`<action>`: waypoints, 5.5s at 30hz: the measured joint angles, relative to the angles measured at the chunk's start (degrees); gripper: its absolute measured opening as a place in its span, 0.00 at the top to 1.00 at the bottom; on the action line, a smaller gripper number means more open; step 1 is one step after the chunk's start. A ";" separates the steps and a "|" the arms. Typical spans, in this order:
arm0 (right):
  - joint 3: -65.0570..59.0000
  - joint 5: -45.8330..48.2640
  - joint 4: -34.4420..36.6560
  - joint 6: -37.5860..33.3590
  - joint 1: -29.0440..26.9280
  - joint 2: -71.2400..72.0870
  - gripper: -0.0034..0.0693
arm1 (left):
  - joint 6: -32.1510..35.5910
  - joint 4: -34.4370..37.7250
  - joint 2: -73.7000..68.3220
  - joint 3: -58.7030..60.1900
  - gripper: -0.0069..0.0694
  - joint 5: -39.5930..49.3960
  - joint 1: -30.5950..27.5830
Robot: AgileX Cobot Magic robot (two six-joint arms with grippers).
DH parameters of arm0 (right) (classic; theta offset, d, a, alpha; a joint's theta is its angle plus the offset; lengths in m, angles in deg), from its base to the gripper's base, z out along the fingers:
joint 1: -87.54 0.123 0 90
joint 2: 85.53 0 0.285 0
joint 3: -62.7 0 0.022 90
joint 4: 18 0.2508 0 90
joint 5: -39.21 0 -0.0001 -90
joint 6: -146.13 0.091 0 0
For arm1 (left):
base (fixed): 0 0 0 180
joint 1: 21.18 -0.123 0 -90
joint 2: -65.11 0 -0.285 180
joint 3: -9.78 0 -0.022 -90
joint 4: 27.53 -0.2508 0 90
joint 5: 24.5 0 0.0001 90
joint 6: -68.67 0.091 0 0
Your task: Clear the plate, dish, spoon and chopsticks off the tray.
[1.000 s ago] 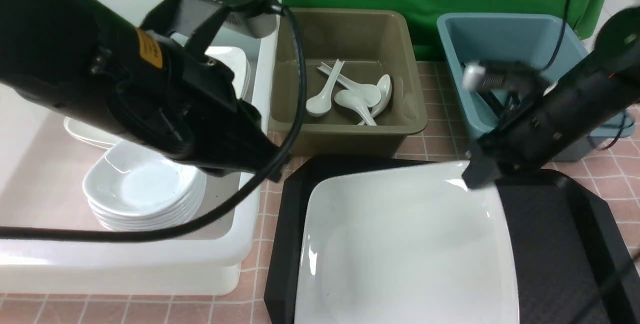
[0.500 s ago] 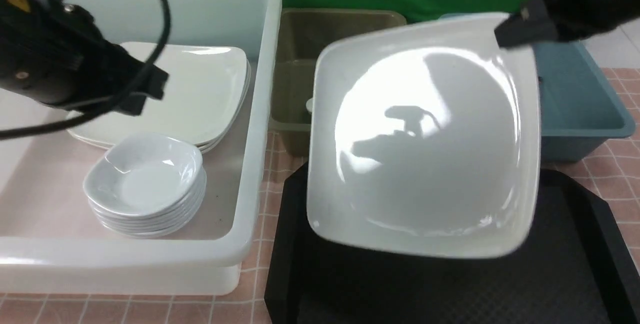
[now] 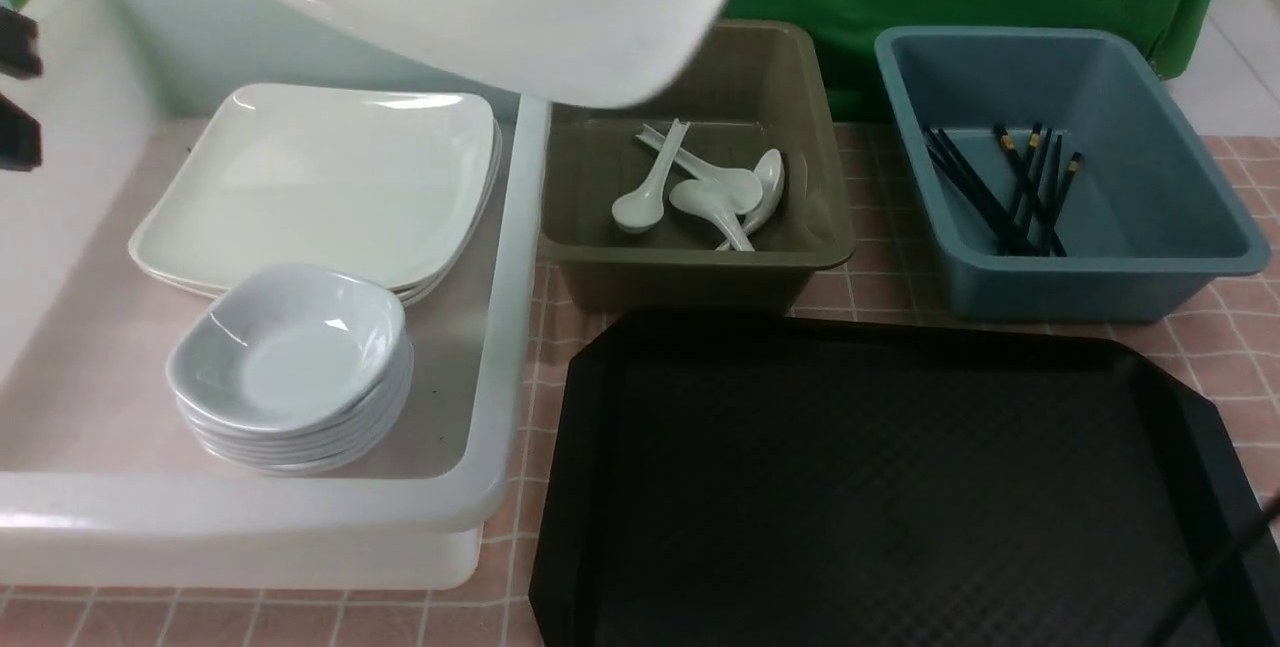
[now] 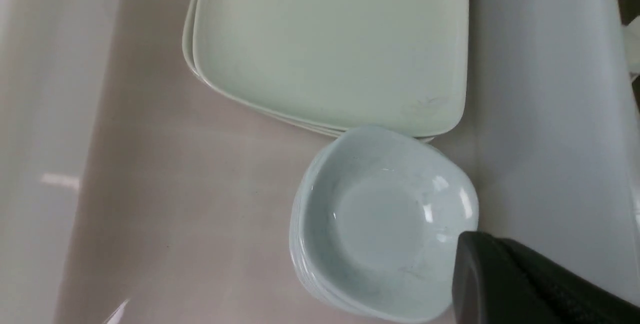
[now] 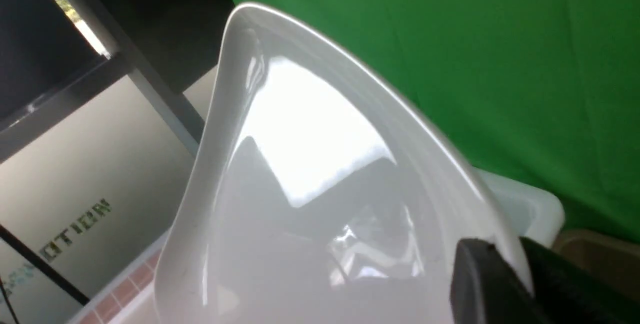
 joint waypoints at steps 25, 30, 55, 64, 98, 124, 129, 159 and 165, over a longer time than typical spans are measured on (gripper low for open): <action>2.25 -34.82 -0.03 -17.84 19.32 -23.74 0.84 | 1.41 0.44 6.47 0.00 0.91 2.66 -1.85; 2.34 -36.01 0.41 -18.05 19.32 -25.05 0.84 | 1.46 0.44 6.47 0.00 0.91 2.70 -1.85; 2.42 -36.54 -1.11 -20.88 19.28 -26.15 0.35 | 2.69 1.67 6.47 0.00 0.91 2.70 -1.85; 2.42 -23.55 -6.92 -20.82 17.40 -19.35 0.66 | 2.90 1.63 6.40 0.00 0.91 2.65 -1.85; 2.90 29.26 -34.29 0.15 -1.34 7.53 0.91 | 0.54 -10.15 -41.90 -8.15 0.91 -9.37 4.08; 2.68 29.46 -41.49 11.58 -4.08 15.41 0.91 | 2.75 -5.94 -26.43 -27.98 0.91 2.92 9.90; 1.41 29.46 -42.66 14.38 -5.99 25.11 0.91 | 3.17 -4.05 -12.81 -28.02 0.91 3.12 15.29; -107.47 -50.62 -43.95 20.58 -5.98 112.06 0.82 | -2.24 2.78 61.04 52.09 0.91 -42.39 22.62; -107.47 -50.43 -43.95 20.71 -5.98 112.06 0.72 | -2.02 -1.16 61.09 52.21 0.91 -46.17 22.62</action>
